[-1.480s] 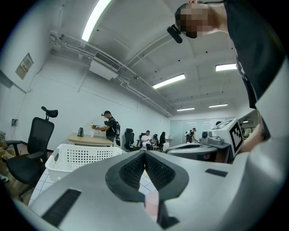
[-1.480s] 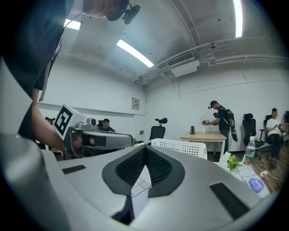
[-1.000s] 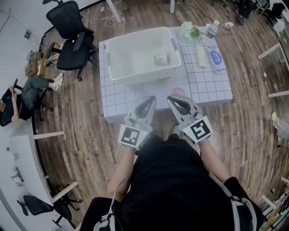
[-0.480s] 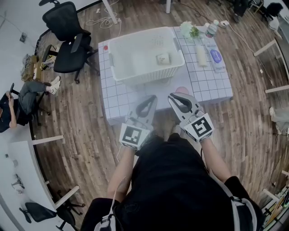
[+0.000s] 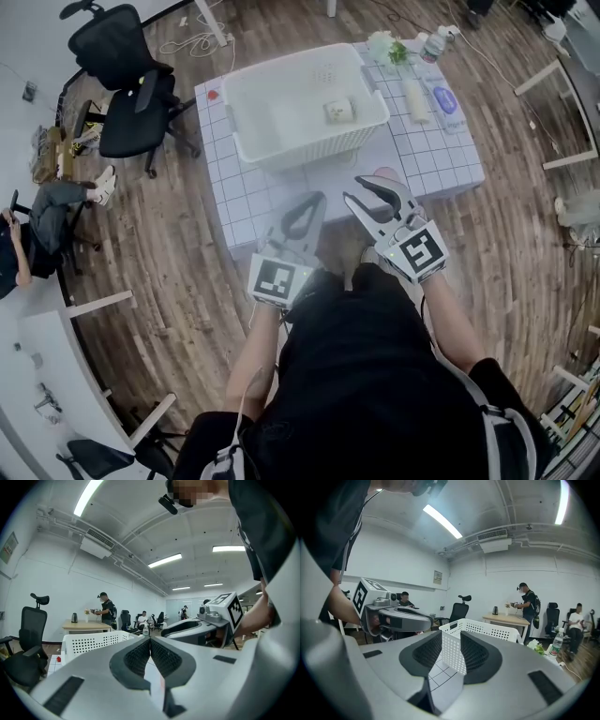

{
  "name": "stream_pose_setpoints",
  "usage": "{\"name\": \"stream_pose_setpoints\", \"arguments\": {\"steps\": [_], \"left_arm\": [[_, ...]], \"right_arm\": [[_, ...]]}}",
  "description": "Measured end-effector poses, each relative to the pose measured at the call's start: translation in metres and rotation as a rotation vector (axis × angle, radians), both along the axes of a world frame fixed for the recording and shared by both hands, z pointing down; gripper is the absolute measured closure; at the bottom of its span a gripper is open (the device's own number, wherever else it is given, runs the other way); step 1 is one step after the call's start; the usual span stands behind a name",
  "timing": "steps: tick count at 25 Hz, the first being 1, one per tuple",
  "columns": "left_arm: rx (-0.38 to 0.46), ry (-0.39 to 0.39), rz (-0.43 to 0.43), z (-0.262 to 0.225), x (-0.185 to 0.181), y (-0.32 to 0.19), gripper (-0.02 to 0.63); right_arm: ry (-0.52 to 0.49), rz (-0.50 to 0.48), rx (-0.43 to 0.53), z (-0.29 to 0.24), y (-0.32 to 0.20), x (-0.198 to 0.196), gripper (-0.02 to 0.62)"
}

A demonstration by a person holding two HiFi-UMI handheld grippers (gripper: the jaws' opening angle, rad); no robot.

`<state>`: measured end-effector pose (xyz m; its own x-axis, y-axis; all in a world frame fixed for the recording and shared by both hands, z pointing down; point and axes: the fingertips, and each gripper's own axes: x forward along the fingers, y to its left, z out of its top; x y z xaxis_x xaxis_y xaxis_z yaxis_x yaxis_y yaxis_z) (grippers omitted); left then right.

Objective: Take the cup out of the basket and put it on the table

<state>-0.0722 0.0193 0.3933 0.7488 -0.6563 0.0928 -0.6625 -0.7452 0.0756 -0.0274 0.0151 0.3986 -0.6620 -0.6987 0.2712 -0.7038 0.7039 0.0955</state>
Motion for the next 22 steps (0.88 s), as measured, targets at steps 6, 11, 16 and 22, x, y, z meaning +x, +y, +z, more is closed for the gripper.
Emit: {"name": "stream_pose_setpoints", "arguments": {"steps": [6, 11, 16, 22], "left_arm": [[-0.022, 0.025, 0.005, 0.0, -0.005, -0.008, 0.596], [-0.007, 0.049, -0.009, -0.005, 0.002, -0.024, 0.597], [-0.012, 0.016, -0.037, -0.004, 0.002, -0.039, 0.597], [-0.006, 0.029, -0.082, -0.01, 0.006, -0.069, 0.597]], "right_arm": [[0.005, -0.016, 0.027, -0.006, -0.007, -0.007, 0.435], [0.021, -0.05, 0.056, -0.011, -0.033, -0.002, 0.416], [0.086, -0.072, 0.012, 0.005, -0.067, 0.007, 0.392], [0.21, -0.124, 0.022, 0.018, -0.115, 0.016, 0.373]]}}
